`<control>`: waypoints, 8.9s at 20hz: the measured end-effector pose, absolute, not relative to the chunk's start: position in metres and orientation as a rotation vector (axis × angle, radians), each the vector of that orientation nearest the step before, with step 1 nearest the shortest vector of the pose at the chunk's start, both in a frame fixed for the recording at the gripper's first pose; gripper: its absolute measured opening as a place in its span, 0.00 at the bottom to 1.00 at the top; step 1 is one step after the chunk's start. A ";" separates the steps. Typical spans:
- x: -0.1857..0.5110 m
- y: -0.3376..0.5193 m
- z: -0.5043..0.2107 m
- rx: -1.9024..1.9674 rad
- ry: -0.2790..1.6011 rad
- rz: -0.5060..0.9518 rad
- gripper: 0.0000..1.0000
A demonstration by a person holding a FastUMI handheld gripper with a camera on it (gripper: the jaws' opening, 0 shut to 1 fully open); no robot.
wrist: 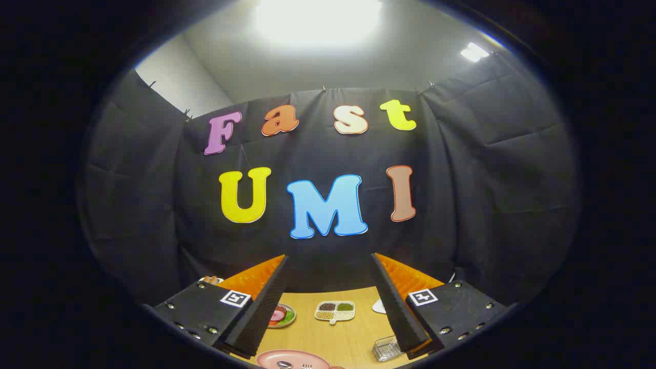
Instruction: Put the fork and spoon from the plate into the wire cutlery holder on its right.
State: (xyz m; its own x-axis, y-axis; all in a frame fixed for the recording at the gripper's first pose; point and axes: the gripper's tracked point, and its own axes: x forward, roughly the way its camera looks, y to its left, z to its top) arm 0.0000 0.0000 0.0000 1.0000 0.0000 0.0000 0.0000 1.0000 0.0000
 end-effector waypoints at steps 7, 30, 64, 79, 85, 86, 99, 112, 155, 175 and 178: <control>-0.001 0.010 -0.011 -0.008 0.026 0.020 0.96; -0.064 0.047 -0.277 0.055 0.805 0.151 0.97; -0.166 0.099 -0.425 0.176 1.426 0.218 0.07; -0.136 0.096 -0.390 0.279 1.264 0.262 0.07; -0.128 0.096 -0.374 0.298 1.198 0.289 0.07; -0.126 0.096 -0.370 0.304 1.185 0.292 0.07; -0.098 0.014 -0.323 0.383 1.016 0.100 0.07; -0.100 -0.084 -0.318 0.456 0.964 -0.185 0.07; -0.077 -0.072 -0.323 0.364 1.030 -0.185 0.98; -0.096 0.070 -0.383 0.084 1.209 0.155 0.98; -0.098 0.085 -0.395 0.040 1.239 0.200 0.94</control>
